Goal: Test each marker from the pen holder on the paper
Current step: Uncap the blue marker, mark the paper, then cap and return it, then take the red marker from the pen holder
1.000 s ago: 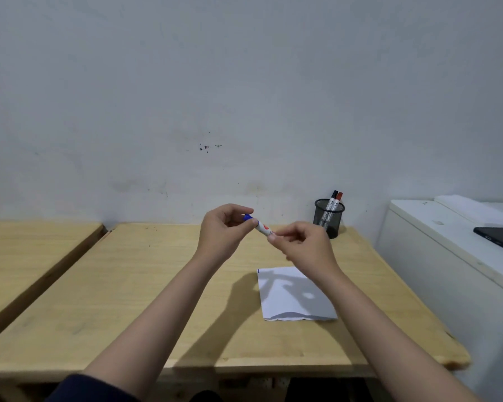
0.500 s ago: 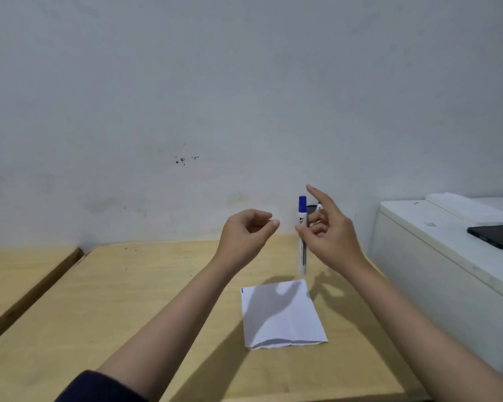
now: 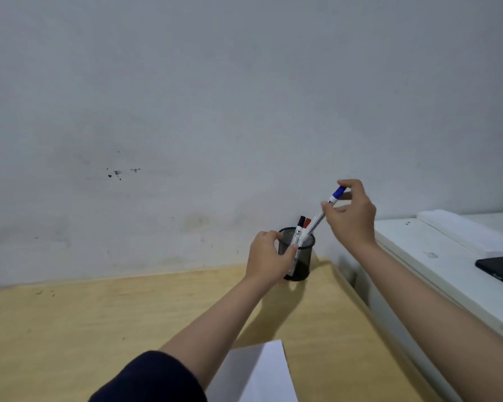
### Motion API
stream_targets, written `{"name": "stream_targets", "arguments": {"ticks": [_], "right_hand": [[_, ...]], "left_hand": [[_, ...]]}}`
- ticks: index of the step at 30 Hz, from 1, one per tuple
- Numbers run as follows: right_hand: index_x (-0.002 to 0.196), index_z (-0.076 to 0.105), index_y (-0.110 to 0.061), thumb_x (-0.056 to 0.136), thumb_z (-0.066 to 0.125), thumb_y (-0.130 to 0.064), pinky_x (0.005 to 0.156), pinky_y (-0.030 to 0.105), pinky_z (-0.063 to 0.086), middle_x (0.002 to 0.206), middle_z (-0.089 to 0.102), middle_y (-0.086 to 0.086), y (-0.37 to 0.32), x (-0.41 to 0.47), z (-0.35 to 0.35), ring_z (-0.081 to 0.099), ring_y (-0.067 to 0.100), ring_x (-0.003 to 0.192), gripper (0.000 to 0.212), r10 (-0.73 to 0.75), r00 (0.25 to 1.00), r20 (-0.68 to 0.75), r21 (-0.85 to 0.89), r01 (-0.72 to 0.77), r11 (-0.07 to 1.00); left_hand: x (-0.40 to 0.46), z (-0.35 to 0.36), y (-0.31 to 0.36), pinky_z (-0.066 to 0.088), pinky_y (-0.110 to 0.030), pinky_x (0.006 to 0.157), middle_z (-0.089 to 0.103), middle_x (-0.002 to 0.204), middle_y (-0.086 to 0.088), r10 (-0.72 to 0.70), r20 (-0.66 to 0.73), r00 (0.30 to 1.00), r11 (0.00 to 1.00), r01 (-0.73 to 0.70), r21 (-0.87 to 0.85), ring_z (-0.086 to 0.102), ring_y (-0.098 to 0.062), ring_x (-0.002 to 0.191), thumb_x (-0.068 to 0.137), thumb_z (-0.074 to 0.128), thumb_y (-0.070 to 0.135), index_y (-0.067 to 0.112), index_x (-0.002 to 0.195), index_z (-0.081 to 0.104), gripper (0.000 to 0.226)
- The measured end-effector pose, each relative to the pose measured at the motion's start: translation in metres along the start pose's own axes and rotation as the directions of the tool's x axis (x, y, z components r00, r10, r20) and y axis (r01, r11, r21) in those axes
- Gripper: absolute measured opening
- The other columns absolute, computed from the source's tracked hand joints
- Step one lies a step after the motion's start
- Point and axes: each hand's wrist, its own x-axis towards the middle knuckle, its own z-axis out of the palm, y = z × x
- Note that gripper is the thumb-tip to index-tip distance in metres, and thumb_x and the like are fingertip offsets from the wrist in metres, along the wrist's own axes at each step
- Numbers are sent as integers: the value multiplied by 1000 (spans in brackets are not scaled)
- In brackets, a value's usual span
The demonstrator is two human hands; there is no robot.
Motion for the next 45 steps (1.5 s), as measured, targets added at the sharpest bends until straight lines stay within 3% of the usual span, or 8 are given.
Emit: {"name": "stream_targets", "arguments": {"ticks": [10, 19, 24, 27, 30, 33, 41, 45], "right_hand": [[110, 60, -15, 70, 69, -8, 77, 31, 46, 115, 47, 14, 69, 8, 49, 57, 25, 93, 41, 213, 911, 354, -318, -97, 943], [97, 66, -17, 79, 64, -34, 94, 45, 41, 117, 47, 11, 63, 20, 69, 44, 33, 115, 25, 260, 927, 270, -512, -91, 854], [78, 68, -28, 72, 72, -31, 95, 38, 37, 103, 46, 1, 37, 11, 57, 39, 26, 115, 8, 174, 940, 292, -320, -76, 945], [72, 67, -34, 69, 79, -29, 85, 15, 32, 107, 54, 2, 9, -4, 37, 38, 19, 116, 13, 94, 936, 340, -81, -70, 994], [70, 68, -41, 66, 83, -25, 83, 6, 31, 105, 57, 4, -20, -26, 15, 47, 19, 113, 22, 10, 953, 303, 99, -42, 994], [66, 70, -45, 62, 86, -20, 88, 16, 38, 99, 57, 2, -42, -55, 1, 53, 22, 109, 30, -41, 957, 286, 217, -24, 976], [83, 72, -47, 58, 88, -21, 94, 30, 46, 99, 59, -3, -97, -123, -25, 60, 19, 104, 39, -123, 905, 407, 323, -17, 946], [101, 71, -25, 72, 80, -27, 77, 25, 49, 82, 64, -4, -129, -142, -16, 62, 13, 81, 31, 95, 945, 312, 350, -207, 914]], "left_hand": [[36, 32, -36, 43, -26, 83, 62, 106, -8, 64, -32, 997, 997, -62, 49, 58, -22, 100, 81, 66, 33, 11, 108, 65, 35], [41, 31, -37, 44, -25, 86, 65, 107, -7, 58, -47, 997, 998, -57, 22, 59, -19, 101, 76, 71, 34, 10, 107, 67, 40], [37, 28, -32, 43, -23, 78, 55, 102, -1, -8, -21, 1000, 1000, 8, 17, 59, -17, 95, 79, 68, 36, 11, 107, 65, 37], [27, 18, -14, 49, -28, 71, 63, 90, -5, -159, -45, 986, 972, 149, -182, 62, -20, 81, 86, 59, 29, 8, 91, 63, 21], [17, -5, 13, 54, -28, 62, 66, 72, -9, -411, 263, 873, 587, 474, -656, 64, -17, 60, 93, 48, 17, 6, 84, 60, 18], [2, -33, 31, 57, -22, 54, 66, 54, -2, -376, 492, 785, 323, 609, -724, 65, -9, 48, 90, 55, 20, 8, 79, 63, 18], [-59, -110, 48, 51, -17, 47, 63, 75, -9, -277, 371, 886, 475, 462, -749, 58, -15, 61, 81, 62, 6, 2, 97, 65, 17], [-87, -152, 37, 55, -19, 64, 68, 78, -5, -204, 291, 935, 582, 355, -732, 60, -15, 72, 81, 63, 3, 2, 109, 65, 28]]}}
